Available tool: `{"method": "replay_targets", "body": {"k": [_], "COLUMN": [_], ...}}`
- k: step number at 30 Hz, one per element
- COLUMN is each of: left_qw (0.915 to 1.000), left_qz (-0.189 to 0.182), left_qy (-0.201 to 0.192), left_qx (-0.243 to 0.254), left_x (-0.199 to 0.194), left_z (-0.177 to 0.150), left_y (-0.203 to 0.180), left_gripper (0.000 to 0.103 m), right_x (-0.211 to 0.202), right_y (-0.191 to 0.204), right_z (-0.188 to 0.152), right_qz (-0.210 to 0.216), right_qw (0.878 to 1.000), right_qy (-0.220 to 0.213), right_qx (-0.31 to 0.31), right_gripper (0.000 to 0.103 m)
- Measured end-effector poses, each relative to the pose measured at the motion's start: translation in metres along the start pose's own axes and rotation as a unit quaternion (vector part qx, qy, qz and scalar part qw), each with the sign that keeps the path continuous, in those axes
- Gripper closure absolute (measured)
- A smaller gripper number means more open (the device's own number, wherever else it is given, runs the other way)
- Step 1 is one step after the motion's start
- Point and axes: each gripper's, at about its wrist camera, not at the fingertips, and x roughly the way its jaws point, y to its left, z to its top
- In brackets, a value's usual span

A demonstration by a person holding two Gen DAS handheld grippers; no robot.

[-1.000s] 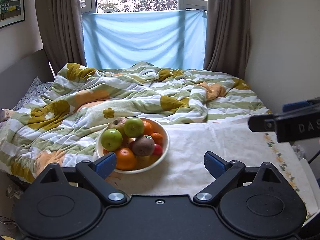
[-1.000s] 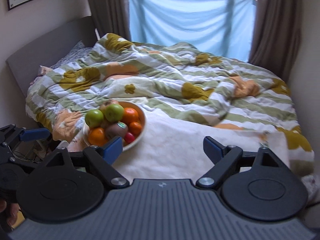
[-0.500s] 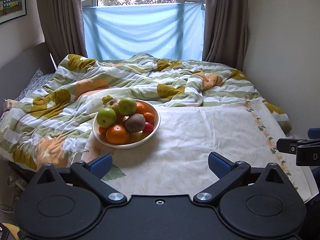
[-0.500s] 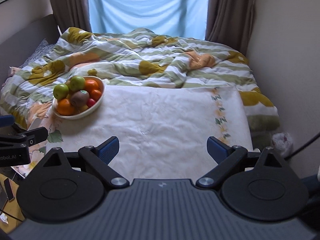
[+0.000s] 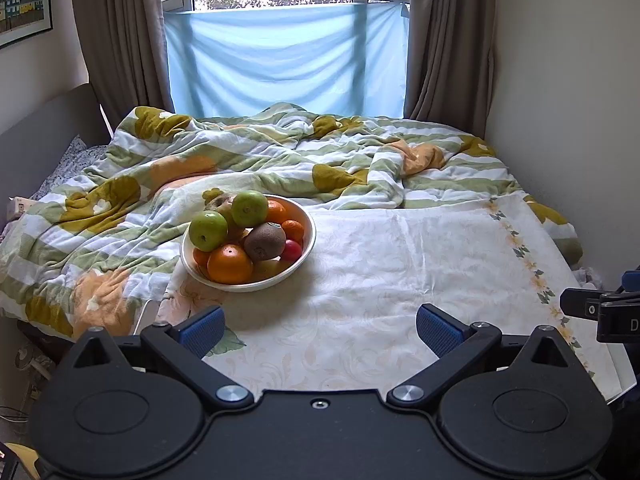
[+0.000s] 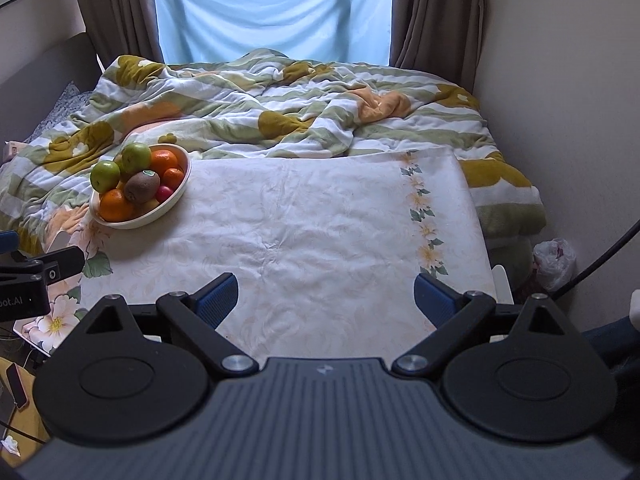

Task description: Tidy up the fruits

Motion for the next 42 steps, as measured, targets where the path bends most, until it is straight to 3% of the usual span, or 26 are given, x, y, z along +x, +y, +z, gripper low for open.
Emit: {"method": "replay_targets", "body": {"k": [42], "left_qw": [0.9996], "left_qz": [0.024], "left_qy": [-0.014], "left_qx": [-0.005], "left_x": [-0.0033], "left_z": [-0.0013], "left_y": [0.0014], "left_gripper": [0.0], "right_x": [0.0033], "right_y": [-0.0057], "right_z": [0.0016], "right_qz": [0.0], "right_qw": [1.0], "right_qy": [0.001], "right_qx": [0.003], "right_gripper": [0.0]}}
